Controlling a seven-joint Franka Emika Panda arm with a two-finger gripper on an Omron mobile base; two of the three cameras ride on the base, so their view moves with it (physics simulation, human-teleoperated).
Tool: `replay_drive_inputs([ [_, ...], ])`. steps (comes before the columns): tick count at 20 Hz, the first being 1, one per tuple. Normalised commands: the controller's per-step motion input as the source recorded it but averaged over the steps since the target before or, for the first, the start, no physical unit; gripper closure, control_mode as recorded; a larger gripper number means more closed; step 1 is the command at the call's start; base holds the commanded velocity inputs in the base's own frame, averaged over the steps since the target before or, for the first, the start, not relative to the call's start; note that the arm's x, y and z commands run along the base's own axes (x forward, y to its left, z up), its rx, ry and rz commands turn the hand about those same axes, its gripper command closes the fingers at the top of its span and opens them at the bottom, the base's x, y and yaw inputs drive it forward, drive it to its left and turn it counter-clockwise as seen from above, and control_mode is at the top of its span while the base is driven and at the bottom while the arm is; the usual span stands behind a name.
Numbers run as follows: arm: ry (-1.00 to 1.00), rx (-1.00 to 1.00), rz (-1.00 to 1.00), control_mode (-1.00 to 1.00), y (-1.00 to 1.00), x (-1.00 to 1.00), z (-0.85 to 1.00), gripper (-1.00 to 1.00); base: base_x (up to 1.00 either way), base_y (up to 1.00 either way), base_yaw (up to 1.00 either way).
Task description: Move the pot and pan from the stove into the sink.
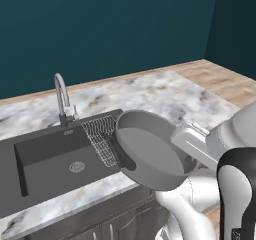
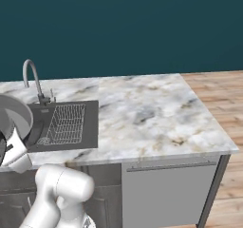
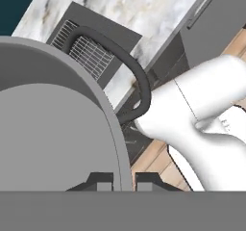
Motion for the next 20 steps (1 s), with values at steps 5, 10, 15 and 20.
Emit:
replay_drive_inputs([
  [5, 0.03, 0.00, -0.01, -1.00, 0.56, 0.62, -0.25, 1.00, 0.00, 0.00, 0.00],
  [10, 0.07, -0.06, -0.03, -1.00, 0.62, 0.54, -0.19, 1.00, 0.00, 0.00, 0.00],
  [15, 0.10, -0.11, -0.04, -1.00, 0.65, 0.47, -0.17, 1.00, 0.00, 0.00, 0.00],
  [20, 0.13, -0.12, -0.03, -1.00, 0.58, 0.41, -0.21, 1.00, 0.00, 0.00, 0.00],
])
